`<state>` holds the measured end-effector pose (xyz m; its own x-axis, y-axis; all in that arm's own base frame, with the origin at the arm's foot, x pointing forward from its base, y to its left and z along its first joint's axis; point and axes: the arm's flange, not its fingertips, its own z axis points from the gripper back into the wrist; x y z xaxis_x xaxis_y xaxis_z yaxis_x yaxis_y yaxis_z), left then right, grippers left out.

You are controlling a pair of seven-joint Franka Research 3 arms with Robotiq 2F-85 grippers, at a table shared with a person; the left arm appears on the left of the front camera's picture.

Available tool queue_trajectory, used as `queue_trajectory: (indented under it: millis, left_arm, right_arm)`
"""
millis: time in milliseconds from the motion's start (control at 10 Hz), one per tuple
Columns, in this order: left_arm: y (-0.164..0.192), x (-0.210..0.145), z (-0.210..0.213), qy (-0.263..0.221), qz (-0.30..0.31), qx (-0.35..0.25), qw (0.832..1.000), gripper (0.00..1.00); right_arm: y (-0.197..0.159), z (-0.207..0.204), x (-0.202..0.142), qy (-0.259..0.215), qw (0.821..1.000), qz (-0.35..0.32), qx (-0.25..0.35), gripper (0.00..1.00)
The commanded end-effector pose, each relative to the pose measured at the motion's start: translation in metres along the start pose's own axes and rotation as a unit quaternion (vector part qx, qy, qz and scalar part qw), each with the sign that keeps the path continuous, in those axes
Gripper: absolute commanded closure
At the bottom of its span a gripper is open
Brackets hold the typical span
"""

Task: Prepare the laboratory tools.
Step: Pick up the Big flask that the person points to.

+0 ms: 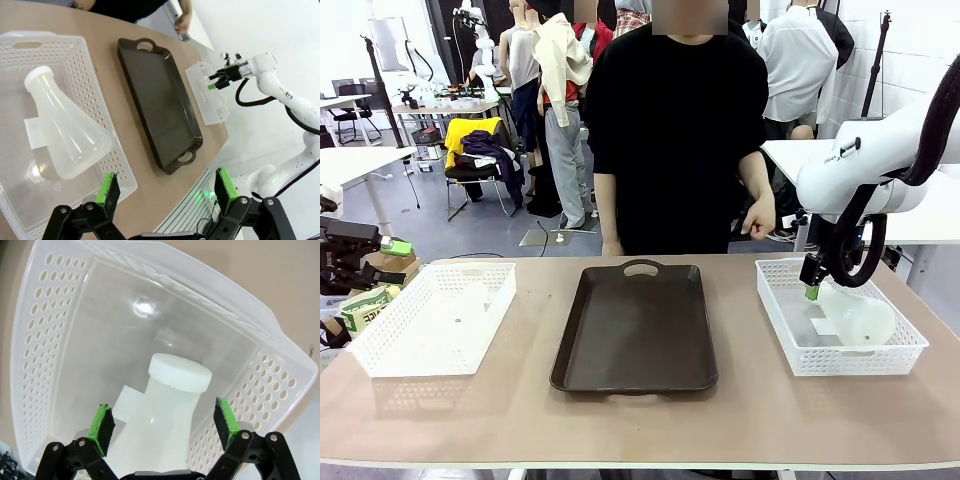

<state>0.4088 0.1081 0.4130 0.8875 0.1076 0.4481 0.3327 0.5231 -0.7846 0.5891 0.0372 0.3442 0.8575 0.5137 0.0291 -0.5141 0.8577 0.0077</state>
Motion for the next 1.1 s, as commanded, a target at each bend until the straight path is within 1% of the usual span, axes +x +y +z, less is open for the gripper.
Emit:
queue_trajectory:
  millis: [0,300,700,800,1000]
  left_arm:
    - [0.000,0.000,0.001,-0.005,-0.004,-0.006,1.000,0.00]
    - [0.000,0.000,0.001,-0.005,-0.004,-0.006,1.000,0.00]
    - [0.000,0.000,0.001,-0.005,-0.004,-0.006,1.000,0.00]
    - [0.000,0.000,0.001,-0.005,-0.004,-0.006,1.000,0.00]
    - [0.000,0.000,0.001,-0.005,-0.004,-0.006,1.000,0.00]
  right_arm:
    - [-0.002,-0.005,0.004,-0.006,1.000,-0.010,0.017,0.00]
    - [-0.005,-0.014,0.003,-0.008,0.999,-0.018,0.027,0.00]
    - [-0.005,-0.019,0.005,-0.011,0.999,-0.025,0.016,0.00]
    - [-0.004,-0.020,0.005,-0.013,0.999,-0.028,0.013,0.08]
    - [-0.004,-0.024,0.006,-0.016,0.999,-0.038,0.008,0.43]
